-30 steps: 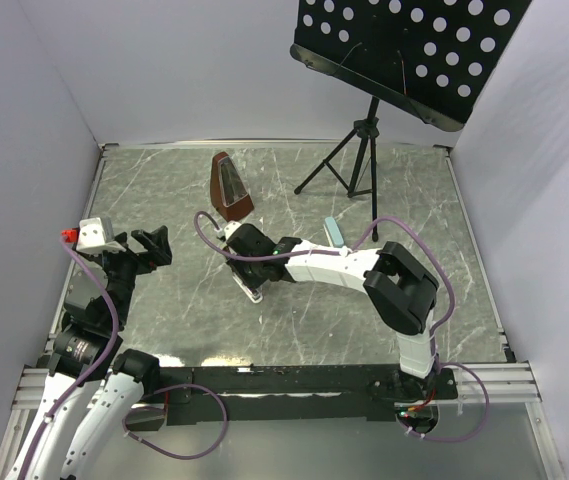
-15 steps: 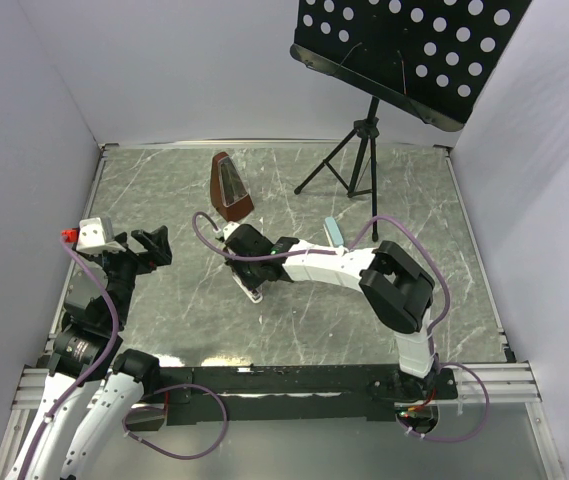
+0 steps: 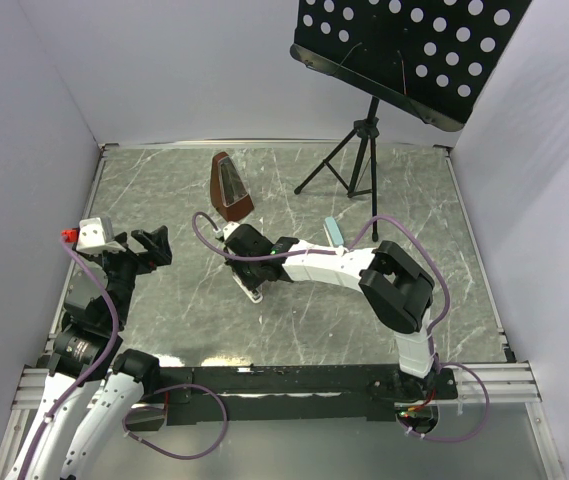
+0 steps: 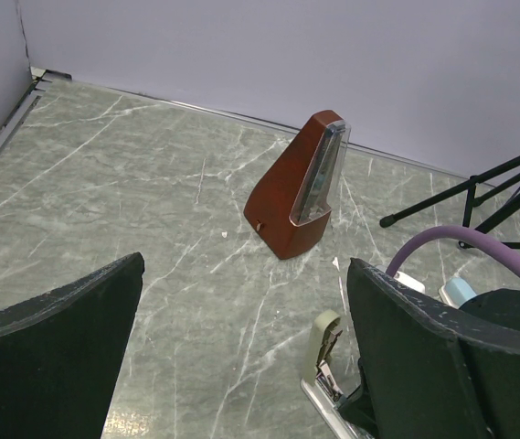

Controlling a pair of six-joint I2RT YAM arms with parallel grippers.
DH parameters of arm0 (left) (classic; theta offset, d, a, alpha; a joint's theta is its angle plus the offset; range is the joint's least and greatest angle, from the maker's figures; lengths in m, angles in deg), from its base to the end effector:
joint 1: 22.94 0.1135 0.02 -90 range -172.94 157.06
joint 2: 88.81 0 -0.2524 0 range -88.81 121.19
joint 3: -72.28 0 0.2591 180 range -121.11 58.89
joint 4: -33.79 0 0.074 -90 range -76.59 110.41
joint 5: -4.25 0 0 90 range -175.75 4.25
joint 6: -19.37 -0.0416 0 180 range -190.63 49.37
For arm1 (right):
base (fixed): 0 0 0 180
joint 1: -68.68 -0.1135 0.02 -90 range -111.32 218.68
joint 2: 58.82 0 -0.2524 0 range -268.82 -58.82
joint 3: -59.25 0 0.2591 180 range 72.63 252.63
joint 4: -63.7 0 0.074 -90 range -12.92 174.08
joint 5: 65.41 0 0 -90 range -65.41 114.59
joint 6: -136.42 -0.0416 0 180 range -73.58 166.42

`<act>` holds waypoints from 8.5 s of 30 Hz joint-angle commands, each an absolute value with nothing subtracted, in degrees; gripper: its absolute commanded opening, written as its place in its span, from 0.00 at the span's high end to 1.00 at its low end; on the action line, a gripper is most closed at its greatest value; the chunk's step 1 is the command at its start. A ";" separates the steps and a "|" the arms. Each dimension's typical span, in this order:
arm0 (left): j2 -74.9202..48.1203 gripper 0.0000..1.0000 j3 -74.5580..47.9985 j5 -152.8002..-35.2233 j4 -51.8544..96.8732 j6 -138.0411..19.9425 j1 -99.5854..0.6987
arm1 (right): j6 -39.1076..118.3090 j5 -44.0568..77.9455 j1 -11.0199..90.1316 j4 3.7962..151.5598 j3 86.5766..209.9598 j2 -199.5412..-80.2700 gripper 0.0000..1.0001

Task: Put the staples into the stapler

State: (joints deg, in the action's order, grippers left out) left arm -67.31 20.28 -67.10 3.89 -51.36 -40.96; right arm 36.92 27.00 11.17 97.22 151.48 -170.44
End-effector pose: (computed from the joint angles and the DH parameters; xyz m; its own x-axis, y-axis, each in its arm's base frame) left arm 0.1200 -0.0250 0.3387 0.0130 -0.3331 -0.9428 -0.0071 0.9428 -0.3332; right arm 0.2309 0.3593 0.1699 -0.5594 -0.5715 -0.6003 -0.7470 0.6615 0.0665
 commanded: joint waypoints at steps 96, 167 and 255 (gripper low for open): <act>-67.89 0.03 20.48 -67.56 6.34 -51.38 -41.05 | 35.08 31.27 12.52 94.40 150.85 -165.96 0.56; -67.89 0.03 20.48 -67.64 6.34 -51.38 -41.05 | 35.17 29.16 13.22 95.98 149.54 -166.32 0.53; -56.20 0.03 20.66 -74.32 8.89 -51.73 -36.57 | 50.99 11.50 19.64 56.61 119.04 -159.90 0.54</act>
